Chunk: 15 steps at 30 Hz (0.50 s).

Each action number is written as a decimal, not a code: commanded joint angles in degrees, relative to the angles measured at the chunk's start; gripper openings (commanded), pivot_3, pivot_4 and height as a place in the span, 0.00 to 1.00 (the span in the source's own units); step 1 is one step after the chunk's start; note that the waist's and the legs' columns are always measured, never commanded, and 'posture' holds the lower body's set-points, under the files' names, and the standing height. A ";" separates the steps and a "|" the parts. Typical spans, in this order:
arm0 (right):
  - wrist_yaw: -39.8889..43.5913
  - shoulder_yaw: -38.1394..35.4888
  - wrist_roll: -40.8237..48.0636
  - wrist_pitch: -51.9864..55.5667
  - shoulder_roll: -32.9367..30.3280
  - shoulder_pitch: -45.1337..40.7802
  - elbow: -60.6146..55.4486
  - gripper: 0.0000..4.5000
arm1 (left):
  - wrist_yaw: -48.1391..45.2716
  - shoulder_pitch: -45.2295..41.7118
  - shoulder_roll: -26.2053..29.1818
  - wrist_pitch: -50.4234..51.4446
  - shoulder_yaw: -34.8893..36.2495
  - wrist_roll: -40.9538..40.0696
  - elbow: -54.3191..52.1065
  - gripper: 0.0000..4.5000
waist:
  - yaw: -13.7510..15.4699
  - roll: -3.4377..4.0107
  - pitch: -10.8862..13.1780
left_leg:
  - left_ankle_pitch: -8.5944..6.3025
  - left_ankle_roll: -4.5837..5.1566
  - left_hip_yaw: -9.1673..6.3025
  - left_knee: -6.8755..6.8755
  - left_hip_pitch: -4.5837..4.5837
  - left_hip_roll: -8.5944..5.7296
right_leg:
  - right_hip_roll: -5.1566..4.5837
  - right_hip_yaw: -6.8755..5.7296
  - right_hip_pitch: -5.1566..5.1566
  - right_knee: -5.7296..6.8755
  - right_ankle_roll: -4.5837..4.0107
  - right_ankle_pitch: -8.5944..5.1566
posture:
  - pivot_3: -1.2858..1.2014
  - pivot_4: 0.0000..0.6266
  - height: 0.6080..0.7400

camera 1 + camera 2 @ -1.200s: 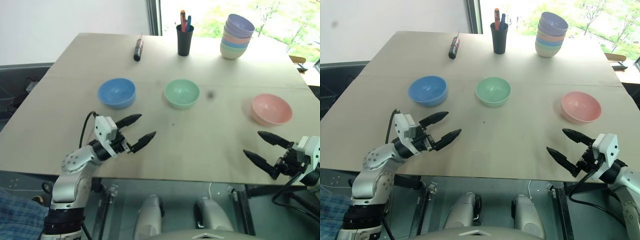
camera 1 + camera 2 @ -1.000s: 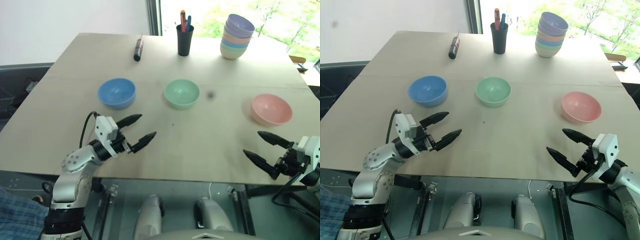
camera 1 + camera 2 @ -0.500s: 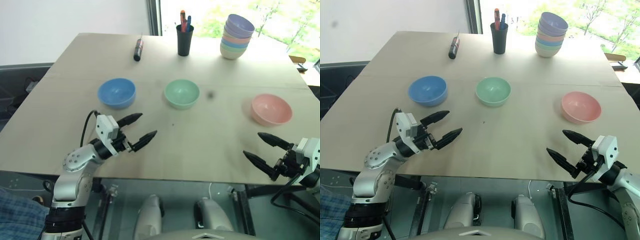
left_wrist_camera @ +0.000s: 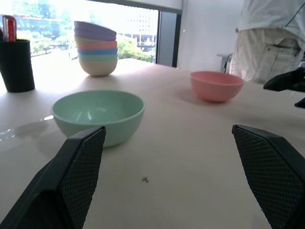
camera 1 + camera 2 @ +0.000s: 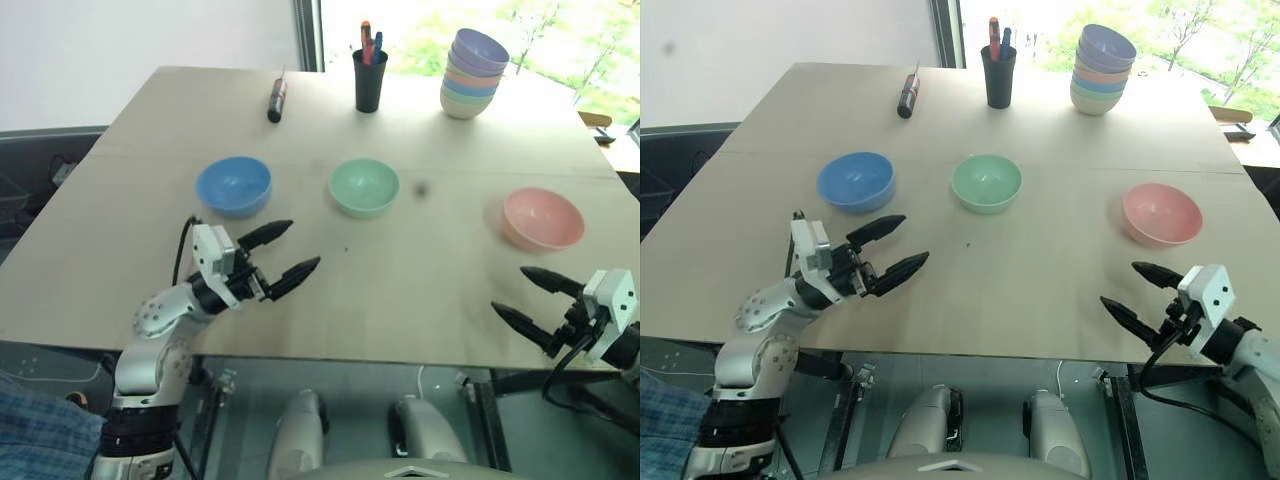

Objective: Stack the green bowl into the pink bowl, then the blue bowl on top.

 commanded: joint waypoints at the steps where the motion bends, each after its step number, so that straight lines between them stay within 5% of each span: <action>1: -3.39 -1.88 -3.05 4.20 -4.56 -4.48 1.59 0.95 | -2.91 -1.59 -1.17 0.17 -0.82 -3.85 -1.17 1.00 | -0.07 -0.01 0.00 | 0.00 0.00 0.01 0.01 0.00 0.00 | 0.00 0.01 0.00 -0.01 0.00 0.00 | 0.52 0.24 1.00; 9: -10.99 4.53 -15.49 10.27 -11.69 -15.51 6.55 0.95 | -5.26 -4.42 -4.06 0.00 -3.05 -5.23 0.19 1.00 | -0.01 0.01 -0.02 | 0.00 0.00 0.00 0.01 -0.02 -0.01 | 0.01 0.02 -0.01 -0.02 0.00 0.00 | 0.52 0.24 1.00; 15: -8.48 13.45 -20.65 13.74 -15.21 -26.24 13.53 0.95 | -5.46 -5.41 -5.99 -0.53 -4.16 -4.70 0.52 1.00 | -0.09 0.02 -0.03 | 0.00 0.00 0.00 0.03 -0.03 -0.01 | 0.01 0.02 -0.02 -0.01 0.01 0.00 | 0.52 0.24 1.00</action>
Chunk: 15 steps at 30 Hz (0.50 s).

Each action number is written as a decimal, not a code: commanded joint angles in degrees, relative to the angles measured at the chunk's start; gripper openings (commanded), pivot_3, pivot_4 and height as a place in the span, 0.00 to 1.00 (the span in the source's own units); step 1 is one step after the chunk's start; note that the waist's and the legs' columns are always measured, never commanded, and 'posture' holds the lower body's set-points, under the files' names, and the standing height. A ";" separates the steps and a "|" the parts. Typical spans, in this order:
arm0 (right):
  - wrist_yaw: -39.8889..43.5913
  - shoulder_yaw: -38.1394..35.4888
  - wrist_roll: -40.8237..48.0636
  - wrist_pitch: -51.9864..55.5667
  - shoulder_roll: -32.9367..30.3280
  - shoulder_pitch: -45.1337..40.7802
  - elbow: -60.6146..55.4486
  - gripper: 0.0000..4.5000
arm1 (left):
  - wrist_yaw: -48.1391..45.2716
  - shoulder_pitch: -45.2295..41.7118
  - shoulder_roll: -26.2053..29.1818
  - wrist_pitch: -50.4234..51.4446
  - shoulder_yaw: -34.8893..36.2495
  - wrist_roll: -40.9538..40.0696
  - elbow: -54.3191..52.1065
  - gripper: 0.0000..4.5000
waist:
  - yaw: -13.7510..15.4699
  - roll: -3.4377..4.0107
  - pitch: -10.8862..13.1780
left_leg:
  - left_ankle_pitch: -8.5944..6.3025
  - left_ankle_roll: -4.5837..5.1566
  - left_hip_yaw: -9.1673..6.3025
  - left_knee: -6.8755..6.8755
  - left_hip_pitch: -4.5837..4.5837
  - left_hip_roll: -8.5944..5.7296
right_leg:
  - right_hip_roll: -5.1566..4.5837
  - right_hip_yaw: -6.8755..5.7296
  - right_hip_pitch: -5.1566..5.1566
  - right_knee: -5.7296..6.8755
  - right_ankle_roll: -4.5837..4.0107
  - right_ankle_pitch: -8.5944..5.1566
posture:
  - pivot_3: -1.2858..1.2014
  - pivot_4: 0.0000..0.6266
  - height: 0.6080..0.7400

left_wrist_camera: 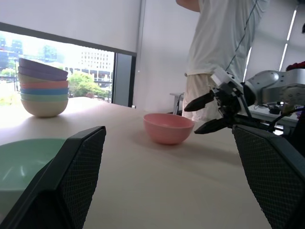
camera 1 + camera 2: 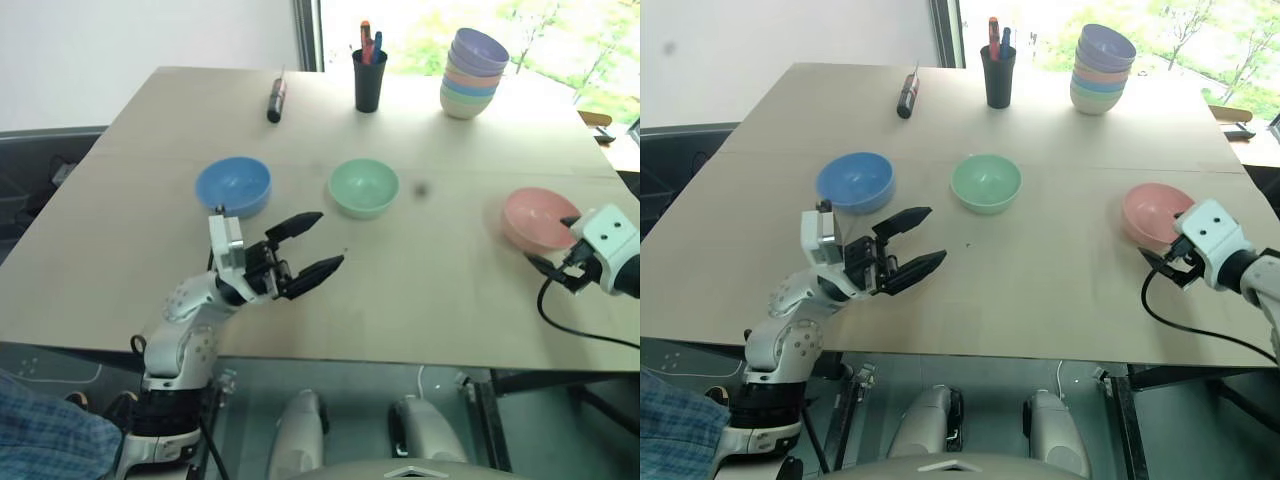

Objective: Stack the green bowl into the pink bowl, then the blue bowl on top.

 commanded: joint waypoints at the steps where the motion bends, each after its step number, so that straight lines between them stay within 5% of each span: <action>1: 1.65 4.24 -2.99 0.60 -1.11 -4.95 4.59 0.95 | -0.05 -0.81 -1.09 -0.95 -0.67 -0.44 -0.84 1.00 | -0.02 0.00 0.00 | 0.00 0.00 0.01 0.00 0.00 0.00 | 0.00 0.01 -0.01 0.00 0.00 0.00 | 0.52 0.24 1.00; 8: 8.78 14.83 -7.47 1.13 -1.09 -14.21 15.44 0.95 | 1.36 -1.63 -1.82 -0.27 -1.33 -0.34 -2.39 1.00 | 0.02 0.01 0.00 | 0.00 0.00 0.03 0.00 -0.04 0.00 | 0.00 0.02 -0.03 -0.03 0.00 0.00 | 0.52 0.24 1.00; 11: 10.75 16.63 -8.07 0.72 -0.30 -16.51 18.75 0.80 | 1.88 -1.27 -1.52 -0.09 -1.24 -0.43 -3.30 1.00 | 0.05 0.02 0.00 | 0.00 0.00 0.02 0.00 -0.04 0.00 | 0.00 0.01 -0.03 -0.02 -0.01 0.00 | 0.52 0.24 1.00; 15: 11.66 17.33 -8.47 -0.30 0.81 -17.05 20.04 0.44 | 2.86 -0.33 -1.38 0.24 -1.04 -0.56 -4.66 1.00 | 0.05 0.01 0.00 | 0.00 0.00 0.03 -0.01 -0.04 0.00 | 0.00 0.01 -0.03 -0.03 0.00 0.00 | 0.52 0.24 1.00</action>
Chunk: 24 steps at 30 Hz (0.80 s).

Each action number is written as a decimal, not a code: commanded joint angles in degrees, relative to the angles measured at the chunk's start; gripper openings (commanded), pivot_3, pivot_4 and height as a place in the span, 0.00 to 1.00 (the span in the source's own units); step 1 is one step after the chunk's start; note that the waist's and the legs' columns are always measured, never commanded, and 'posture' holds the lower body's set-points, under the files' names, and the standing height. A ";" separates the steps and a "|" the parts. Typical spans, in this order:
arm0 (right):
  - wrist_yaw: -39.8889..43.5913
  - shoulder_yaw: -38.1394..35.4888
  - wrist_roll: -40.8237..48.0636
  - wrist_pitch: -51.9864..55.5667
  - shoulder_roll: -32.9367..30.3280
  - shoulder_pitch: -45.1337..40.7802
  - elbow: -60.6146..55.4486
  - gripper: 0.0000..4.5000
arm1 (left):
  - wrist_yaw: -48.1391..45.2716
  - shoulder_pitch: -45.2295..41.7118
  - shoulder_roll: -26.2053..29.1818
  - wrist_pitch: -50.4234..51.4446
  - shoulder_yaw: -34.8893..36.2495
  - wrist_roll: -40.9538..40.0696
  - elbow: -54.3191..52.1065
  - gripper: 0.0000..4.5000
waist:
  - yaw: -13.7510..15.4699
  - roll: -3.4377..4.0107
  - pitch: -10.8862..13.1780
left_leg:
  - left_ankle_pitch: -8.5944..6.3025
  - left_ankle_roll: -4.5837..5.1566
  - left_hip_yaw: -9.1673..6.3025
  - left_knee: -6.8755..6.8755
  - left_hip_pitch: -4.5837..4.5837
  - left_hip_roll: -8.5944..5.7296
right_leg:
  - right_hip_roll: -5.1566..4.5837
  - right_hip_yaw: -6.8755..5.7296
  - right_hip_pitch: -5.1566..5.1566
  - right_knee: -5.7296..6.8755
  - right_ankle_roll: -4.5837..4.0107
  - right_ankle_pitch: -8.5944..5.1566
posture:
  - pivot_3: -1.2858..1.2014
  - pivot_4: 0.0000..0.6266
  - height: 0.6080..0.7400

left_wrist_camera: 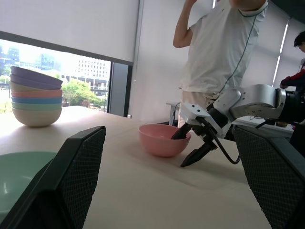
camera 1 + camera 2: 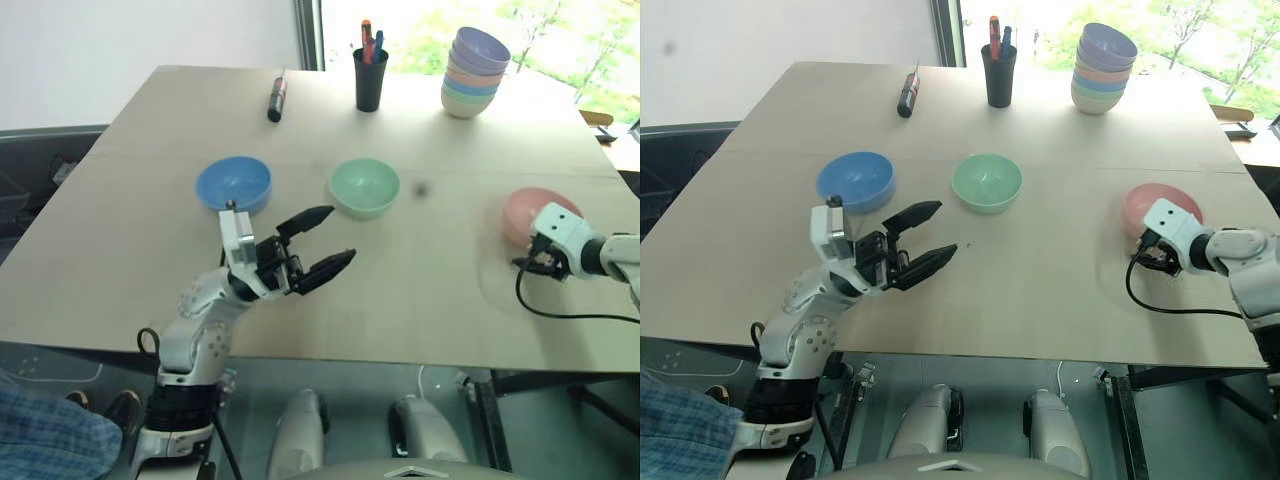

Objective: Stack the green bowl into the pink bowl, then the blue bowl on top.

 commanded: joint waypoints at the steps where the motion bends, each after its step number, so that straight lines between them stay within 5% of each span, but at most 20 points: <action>1: 0.86 0.06 -0.67 -0.97 0.60 -0.68 0.58 0.31 | 0.97 0.90 0.33 -0.01 0.19 -0.69 -3.71 1.00 | -0.02 0.00 0.00 | 0.00 0.00 0.00 0.00 0.00 0.00 | 0.00 0.00 0.00 0.00 0.00 0.00 | 0.52 0.24 1.00; 6: 1.29 -0.15 -1.39 -2.96 0.85 -0.37 -0.14 0.01 | 1.80 1.60 0.53 0.85 0.49 -1.33 -4.67 1.00 | -0.05 -0.07 -0.06 | 0.00 0.00 0.00 0.00 0.05 0.01 | 0.01 0.00 0.02 0.01 0.00 0.00 | 0.52 0.24 1.00; 13: 3.69 1.23 -3.14 -5.52 0.22 -0.80 -8.34 0.01 | 1.50 1.65 1.32 1.34 0.66 -1.47 -4.47 1.00 | -0.39 -0.04 -0.05 | 0.00 0.00 0.03 -0.01 0.03 0.02 | 0.01 0.02 -0.01 0.03 0.00 0.00 | 0.52 0.24 1.00; 24: 12.82 15.12 -8.04 4.73 3.00 -8.43 -35.01 0.01 | 1.61 2.10 3.39 1.05 1.76 -1.47 -4.27 1.00 | -1.09 0.00 -0.02 | 0.00 -0.01 -0.02 -0.04 -0.01 0.03 | 0.00 -0.05 -0.04 0.01 -0.01 -0.01 | 0.52 0.24 1.00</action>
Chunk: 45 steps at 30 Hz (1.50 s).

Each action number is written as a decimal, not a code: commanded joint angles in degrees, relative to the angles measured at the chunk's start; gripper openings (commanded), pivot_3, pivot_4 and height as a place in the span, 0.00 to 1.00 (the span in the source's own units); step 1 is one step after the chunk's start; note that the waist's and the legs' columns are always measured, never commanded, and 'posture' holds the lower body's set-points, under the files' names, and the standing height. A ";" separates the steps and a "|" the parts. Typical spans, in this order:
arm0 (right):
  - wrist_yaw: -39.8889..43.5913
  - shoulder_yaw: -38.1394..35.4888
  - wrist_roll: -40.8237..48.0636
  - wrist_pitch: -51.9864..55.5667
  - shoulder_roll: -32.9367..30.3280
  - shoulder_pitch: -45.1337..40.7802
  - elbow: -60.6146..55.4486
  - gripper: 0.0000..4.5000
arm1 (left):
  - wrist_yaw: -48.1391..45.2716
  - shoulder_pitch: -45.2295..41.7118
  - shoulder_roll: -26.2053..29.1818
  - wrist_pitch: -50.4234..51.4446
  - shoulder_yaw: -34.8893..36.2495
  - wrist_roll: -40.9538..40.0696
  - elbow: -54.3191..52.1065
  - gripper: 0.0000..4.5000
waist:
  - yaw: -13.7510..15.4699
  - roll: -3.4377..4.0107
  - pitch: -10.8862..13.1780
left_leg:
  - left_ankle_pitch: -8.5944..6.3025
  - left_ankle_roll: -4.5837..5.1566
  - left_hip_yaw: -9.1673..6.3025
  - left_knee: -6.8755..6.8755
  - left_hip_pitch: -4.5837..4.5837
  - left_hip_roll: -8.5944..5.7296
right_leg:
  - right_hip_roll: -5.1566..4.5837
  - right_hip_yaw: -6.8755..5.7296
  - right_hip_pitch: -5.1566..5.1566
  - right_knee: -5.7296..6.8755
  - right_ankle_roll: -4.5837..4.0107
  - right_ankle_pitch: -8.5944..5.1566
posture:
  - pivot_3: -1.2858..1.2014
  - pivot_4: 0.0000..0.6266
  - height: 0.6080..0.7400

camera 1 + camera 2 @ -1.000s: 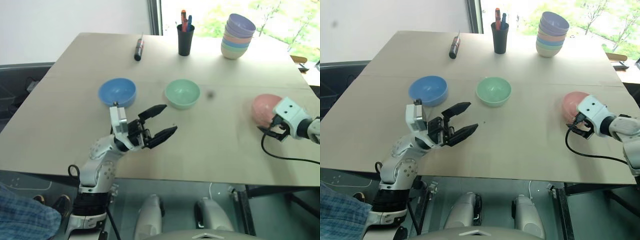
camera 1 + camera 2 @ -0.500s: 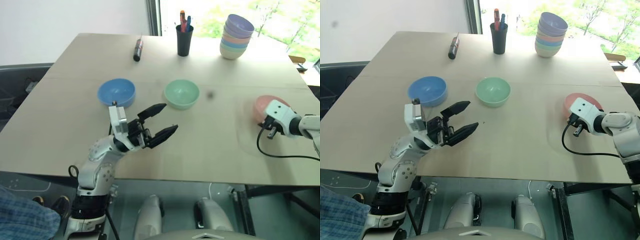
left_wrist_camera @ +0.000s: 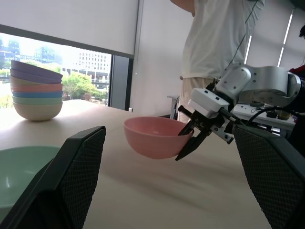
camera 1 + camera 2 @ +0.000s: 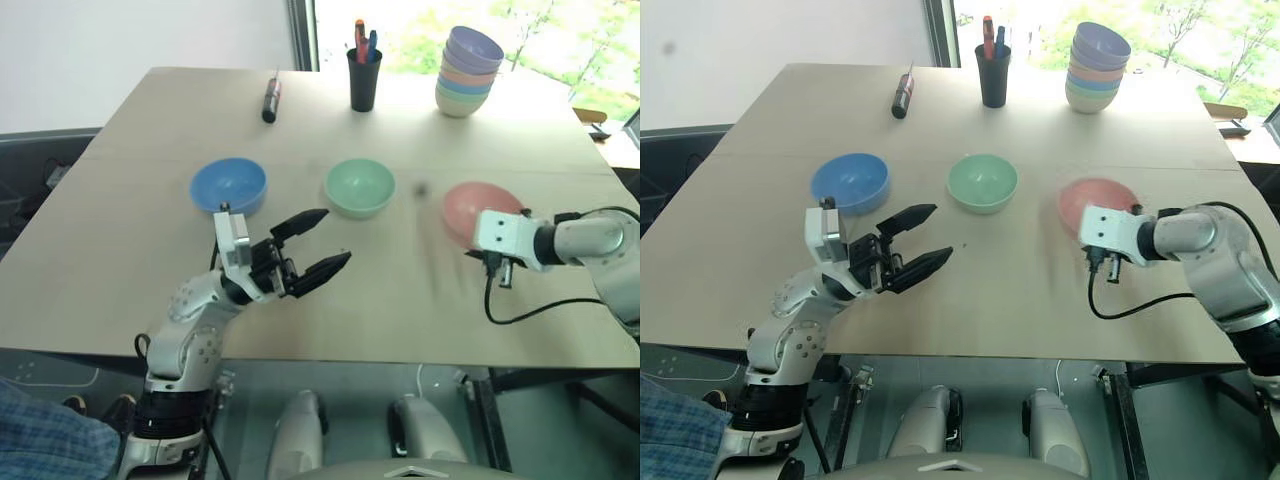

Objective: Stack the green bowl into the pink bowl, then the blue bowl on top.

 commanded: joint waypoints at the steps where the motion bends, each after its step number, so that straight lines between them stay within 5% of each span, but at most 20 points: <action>1: 1.51 5.45 -1.97 3.18 3.40 -2.62 -7.46 0.01 | 0.19 0.55 0.34 -0.22 0.86 -0.97 -2.71 1.00 | -0.13 0.00 0.00 | 0.00 0.00 0.00 0.00 0.00 0.00 | 0.00 0.00 0.00 0.00 0.00 0.00 | 0.52 0.24 1.00; 9: 1.65 16.46 -7.58 3.46 11.29 -5.14 -8.47 0.01 | 0.81 0.73 0.98 0.33 0.77 -1.20 -3.26 1.00 | -0.12 -0.01 0.00 | 0.00 0.00 0.00 0.02 -0.04 0.00 | -0.01 -0.03 -0.02 0.01 -0.01 0.00 | 0.52 0.24 1.00; 14: 2.20 16.69 -8.25 3.82 12.39 -5.59 -8.07 0.33 | 0.90 0.80 1.51 0.65 1.20 -1.40 -3.42 1.00 | -0.25 -0.01 0.00 | 0.00 0.00 0.00 0.02 -0.04 0.00 | -0.01 -0.02 -0.04 0.03 -0.02 0.00 | 0.52 0.24 1.00; 22: 4.41 7.76 0.67 11.58 13.12 -6.63 -11.09 0.99 | 1.08 -0.14 1.12 0.49 0.29 -1.06 -3.08 1.00 | -0.24 -0.02 0.00 | 0.00 0.00 0.01 0.02 -0.04 0.00 | -0.01 -0.02 -0.04 0.02 -0.02 0.00 | 0.52 0.24 1.00; 26: 3.86 1.97 6.83 16.57 14.27 -6.61 -14.06 0.99 | 0.28 -0.57 1.45 0.22 0.20 -0.79 -2.36 1.00 | -0.26 -0.02 0.01 | 0.00 0.00 -0.01 0.00 -0.04 0.00 | 0.00 -0.03 -0.04 0.02 -0.02 0.00 | 0.52 0.24 1.00; 31: -1.61 -15.48 19.06 29.73 21.24 -5.52 -17.29 0.99 | 0.05 -1.31 1.20 0.11 0.25 -0.56 -1.50 1.00 | -0.18 -0.03 0.00 | 0.00 0.00 -0.03 0.00 -0.05 0.00 | -0.01 -0.05 -0.02 0.01 -0.02 0.00 | 0.52 0.24 1.00; 37: -7.24 -31.43 28.36 31.20 23.57 -0.87 -18.89 0.99 | -0.23 -1.80 0.97 -0.46 0.02 0.06 -0.37 1.00 | -0.12 -0.04 -0.01 | -0.01 0.01 -0.03 -0.02 -0.07 -0.02 | -0.02 -0.06 -0.02 0.00 -0.02 0.00 | 0.52 0.24 1.00; 45: -10.87 -34.03 30.60 25.47 18.72 8.99 -19.61 0.99 | -1.62 -4.16 0.43 -0.90 -0.67 0.42 2.44 1.00 | -0.39 -0.04 -0.01 | 0.00 0.01 -0.05 -0.05 -0.04 -0.03 | -0.01 -0.05 0.00 0.00 -0.01 0.00 | 0.52 0.24 1.00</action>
